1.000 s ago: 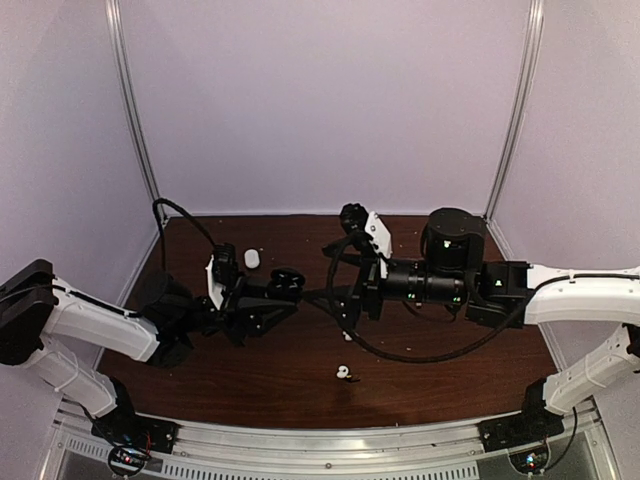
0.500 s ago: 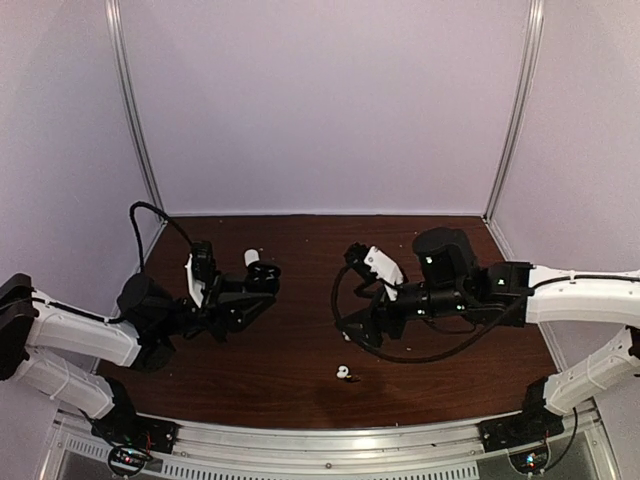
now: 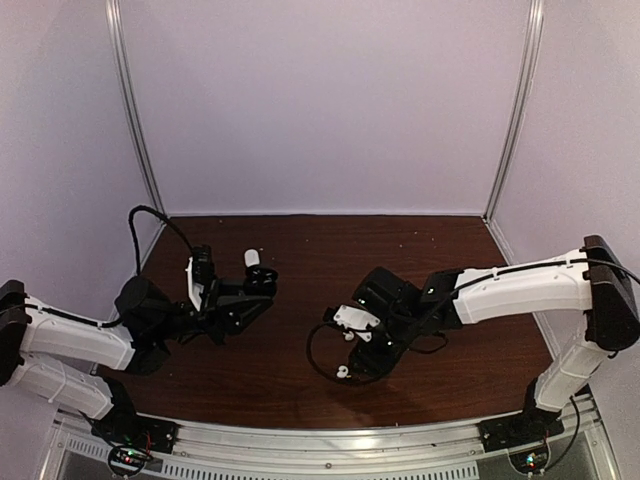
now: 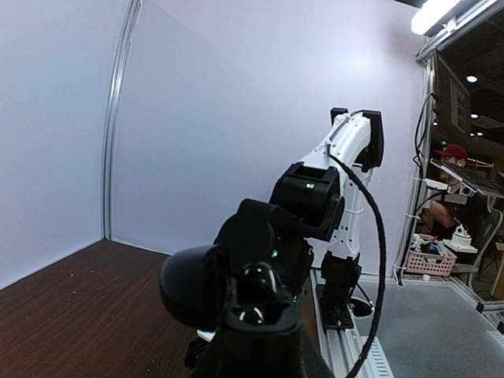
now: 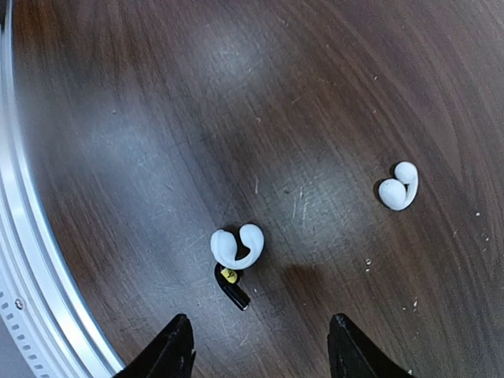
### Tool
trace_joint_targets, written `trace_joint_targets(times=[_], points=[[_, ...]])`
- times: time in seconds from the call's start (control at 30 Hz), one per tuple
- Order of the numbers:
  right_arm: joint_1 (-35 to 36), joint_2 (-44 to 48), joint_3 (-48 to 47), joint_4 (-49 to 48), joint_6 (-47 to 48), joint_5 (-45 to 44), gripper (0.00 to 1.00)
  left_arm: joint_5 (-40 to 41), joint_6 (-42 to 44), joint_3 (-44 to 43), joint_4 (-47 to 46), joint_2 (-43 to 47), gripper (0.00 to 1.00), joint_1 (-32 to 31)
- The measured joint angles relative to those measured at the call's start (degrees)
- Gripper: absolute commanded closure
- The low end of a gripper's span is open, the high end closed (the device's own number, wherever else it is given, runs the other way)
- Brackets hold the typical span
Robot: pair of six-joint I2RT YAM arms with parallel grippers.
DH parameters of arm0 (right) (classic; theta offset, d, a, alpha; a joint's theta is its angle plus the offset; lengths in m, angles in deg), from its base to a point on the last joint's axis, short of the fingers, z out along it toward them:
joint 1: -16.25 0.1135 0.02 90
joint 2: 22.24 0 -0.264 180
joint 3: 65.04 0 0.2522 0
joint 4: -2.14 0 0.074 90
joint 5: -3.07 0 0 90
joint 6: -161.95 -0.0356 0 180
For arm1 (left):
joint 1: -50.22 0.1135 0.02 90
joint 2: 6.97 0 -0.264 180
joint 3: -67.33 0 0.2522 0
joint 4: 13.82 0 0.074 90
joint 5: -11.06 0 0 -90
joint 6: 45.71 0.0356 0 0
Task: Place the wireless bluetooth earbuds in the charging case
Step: Adjust the left earbud at the corner of the board.
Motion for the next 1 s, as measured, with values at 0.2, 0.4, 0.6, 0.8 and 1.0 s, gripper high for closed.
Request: trace_joint_targets(times=[0.2,0.4,0.6,0.8,1.0], points=[[1.1,-3.5,-1.2,2.3,-0.1,-0.1,0.46,0.5,0.5,0.5,0.7,0.7,0.98,0.0],[1.5,-7.2,-2.5,2.9,-0.1,0.0,0.49,0.6,0.8,0.6,0.8,1.0,0.98,0.0],[1.6,-9.4,-3.7,3.0,0.0,-0.1,0.54,0.6,0.9,0.6,0.8,1.0,0.98,0.0],[1.7,-11.5,-5.7,2.9,0.0,0.0,0.59,0.6,0.9,0.6,0.8,1.0,0.98,0.0],[2.0,-12.9,-6.3,3.3,0.0,0.0,0.59,0.6,1.0,0.6,0.8,1.0,0.98,0.0]])
